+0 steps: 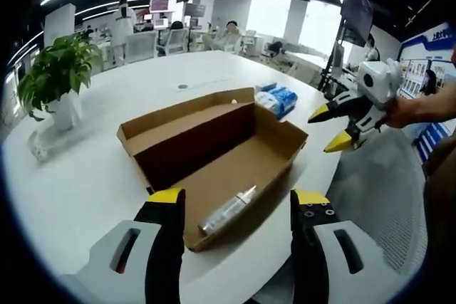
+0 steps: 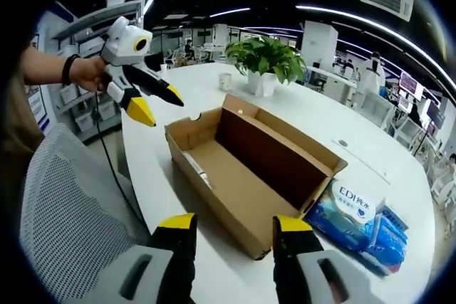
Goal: Operate the shoe box by opening the lid, removing the specified soft item, and placing it in the target area until the item is outside and the box remains undamaged.
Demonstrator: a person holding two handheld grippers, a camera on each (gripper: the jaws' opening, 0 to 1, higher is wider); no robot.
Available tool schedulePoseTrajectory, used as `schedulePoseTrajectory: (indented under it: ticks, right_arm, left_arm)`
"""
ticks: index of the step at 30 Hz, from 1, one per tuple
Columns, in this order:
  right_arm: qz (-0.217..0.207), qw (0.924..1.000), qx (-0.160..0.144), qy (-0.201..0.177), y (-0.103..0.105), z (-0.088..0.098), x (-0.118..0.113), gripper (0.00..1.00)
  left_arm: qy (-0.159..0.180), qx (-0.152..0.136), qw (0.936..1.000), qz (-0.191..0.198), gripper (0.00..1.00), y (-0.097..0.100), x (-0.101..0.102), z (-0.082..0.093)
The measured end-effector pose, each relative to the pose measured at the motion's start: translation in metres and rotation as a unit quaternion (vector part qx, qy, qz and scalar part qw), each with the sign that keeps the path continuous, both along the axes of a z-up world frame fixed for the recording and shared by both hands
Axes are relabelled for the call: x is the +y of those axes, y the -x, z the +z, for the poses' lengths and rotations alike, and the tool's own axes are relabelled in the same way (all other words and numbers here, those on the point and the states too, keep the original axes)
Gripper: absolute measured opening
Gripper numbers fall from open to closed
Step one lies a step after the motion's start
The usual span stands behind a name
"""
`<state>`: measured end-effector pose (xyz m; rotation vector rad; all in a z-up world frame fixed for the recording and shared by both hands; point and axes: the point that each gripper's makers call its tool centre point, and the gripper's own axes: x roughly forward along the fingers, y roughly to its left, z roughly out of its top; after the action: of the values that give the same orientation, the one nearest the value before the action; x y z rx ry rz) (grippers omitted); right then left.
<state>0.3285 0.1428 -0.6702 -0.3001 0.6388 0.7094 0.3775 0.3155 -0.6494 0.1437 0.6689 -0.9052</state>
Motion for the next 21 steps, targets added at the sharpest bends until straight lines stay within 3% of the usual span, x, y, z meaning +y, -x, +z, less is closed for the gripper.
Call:
schedulePoseTrajectory:
  ticks: [14, 21]
  right_arm:
    - [0.003, 1.0, 0.007, -0.006, 0.006, 0.001, 0.0, 0.51]
    - [0.01, 0.9999, 0.011, -0.008, 0.01, 0.0, 0.002, 0.57]
  left_arm:
    - [-0.036, -0.006, 0.9982, -0.047, 0.58, -0.028, -0.016, -0.002]
    - [-0.071, -0.004, 0.9942, -0.08, 0.59, -0.036, -0.02, -0.017]
